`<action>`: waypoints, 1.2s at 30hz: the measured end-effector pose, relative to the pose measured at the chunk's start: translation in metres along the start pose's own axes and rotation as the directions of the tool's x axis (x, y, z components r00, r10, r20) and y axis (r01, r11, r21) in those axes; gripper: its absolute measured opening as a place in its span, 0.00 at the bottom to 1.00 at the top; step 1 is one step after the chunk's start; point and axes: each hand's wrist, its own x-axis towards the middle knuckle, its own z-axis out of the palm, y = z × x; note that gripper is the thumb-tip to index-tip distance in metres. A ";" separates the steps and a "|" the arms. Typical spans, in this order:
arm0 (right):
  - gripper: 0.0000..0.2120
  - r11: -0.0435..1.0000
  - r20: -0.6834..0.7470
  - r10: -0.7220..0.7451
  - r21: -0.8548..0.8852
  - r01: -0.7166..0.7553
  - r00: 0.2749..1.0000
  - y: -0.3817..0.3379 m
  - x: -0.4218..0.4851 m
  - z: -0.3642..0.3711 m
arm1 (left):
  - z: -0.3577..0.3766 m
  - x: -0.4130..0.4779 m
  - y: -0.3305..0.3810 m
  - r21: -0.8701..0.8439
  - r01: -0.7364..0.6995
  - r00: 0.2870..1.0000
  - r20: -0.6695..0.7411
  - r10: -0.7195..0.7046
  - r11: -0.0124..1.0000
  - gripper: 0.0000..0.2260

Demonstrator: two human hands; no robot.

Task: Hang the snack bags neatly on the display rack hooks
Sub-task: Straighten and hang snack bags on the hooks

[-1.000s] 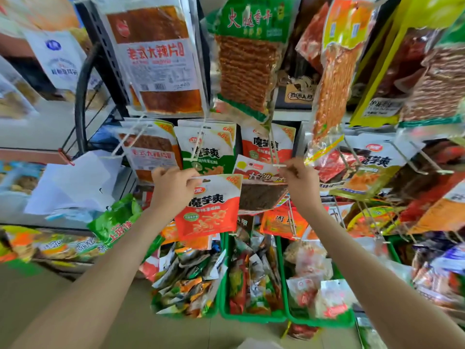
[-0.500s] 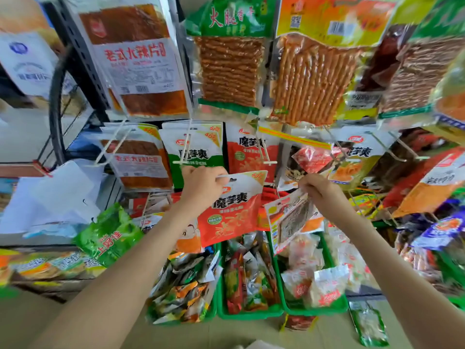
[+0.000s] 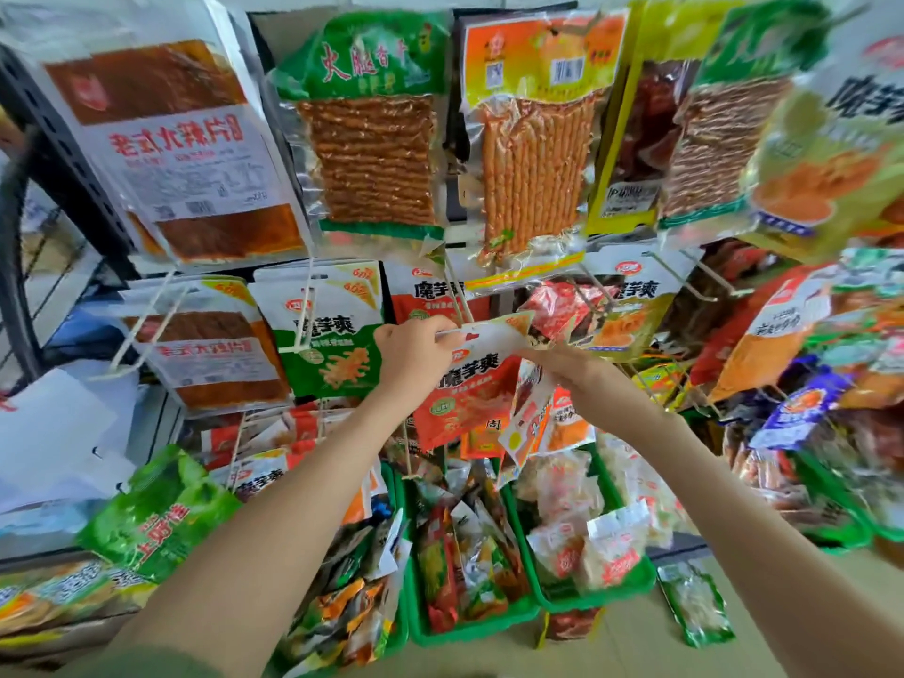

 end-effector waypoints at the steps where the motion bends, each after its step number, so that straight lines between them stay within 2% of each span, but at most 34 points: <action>1: 0.37 1.000 -0.005 0.002 0.004 -0.002 1.000 0.001 -0.001 0.000 | 0.000 0.000 -0.002 -0.021 0.004 1.000 -0.006 -0.004 1.000 0.09; 8: 0.31 0.999 -0.040 0.017 0.047 -0.015 0.999 0.006 -0.001 0.004 | 0.002 0.006 -0.004 0.012 -0.060 0.998 -0.009 0.061 0.998 0.10; 12: 0.30 0.997 -0.054 0.032 0.066 -0.029 0.998 0.011 0.001 0.006 | 0.002 0.006 -0.002 0.027 -0.051 0.999 0.004 0.051 0.998 0.10; 14: 0.26 0.996 -0.072 0.048 0.079 -0.043 0.996 0.012 0.003 0.004 | 0.003 0.009 -0.007 0.014 -0.055 0.998 0.034 0.054 0.998 0.08; 16: 0.21 0.995 -0.072 0.069 0.075 -0.064 0.995 0.012 0.005 0.002 | 0.005 0.015 -0.014 -0.043 -0.007 0.998 0.066 0.010 0.999 0.06; 19: 0.20 0.995 -0.060 0.082 0.070 -0.078 0.995 0.011 0.007 0.001 | 0.002 0.022 -0.019 -0.055 0.050 0.998 0.053 -0.047 0.997 0.06; 25: 0.19 0.992 -0.034 0.106 0.076 -0.103 0.994 0.008 0.014 0.002 | 0.006 0.030 -0.027 -0.004 -0.083 0.983 0.164 0.082 0.997 0.09; 29: 0.20 0.992 -0.035 0.097 0.080 -0.094 0.995 0.009 0.016 0.003 | 0.001 0.028 -0.029 0.055 -0.177 0.972 0.168 0.166 0.983 0.10; 33: 0.18 0.994 -0.061 0.078 0.077 -0.073 0.995 0.005 0.017 0.002 | -0.013 0.020 -0.021 -0.037 -0.261 0.957 0.119 0.263 0.965 0.08; 36: 0.18 0.987 -0.043 0.130 0.103 -0.125 0.991 0.003 0.015 0.003 | -0.014 0.019 -0.016 -0.157 -0.186 0.965 0.158 0.211 0.970 0.08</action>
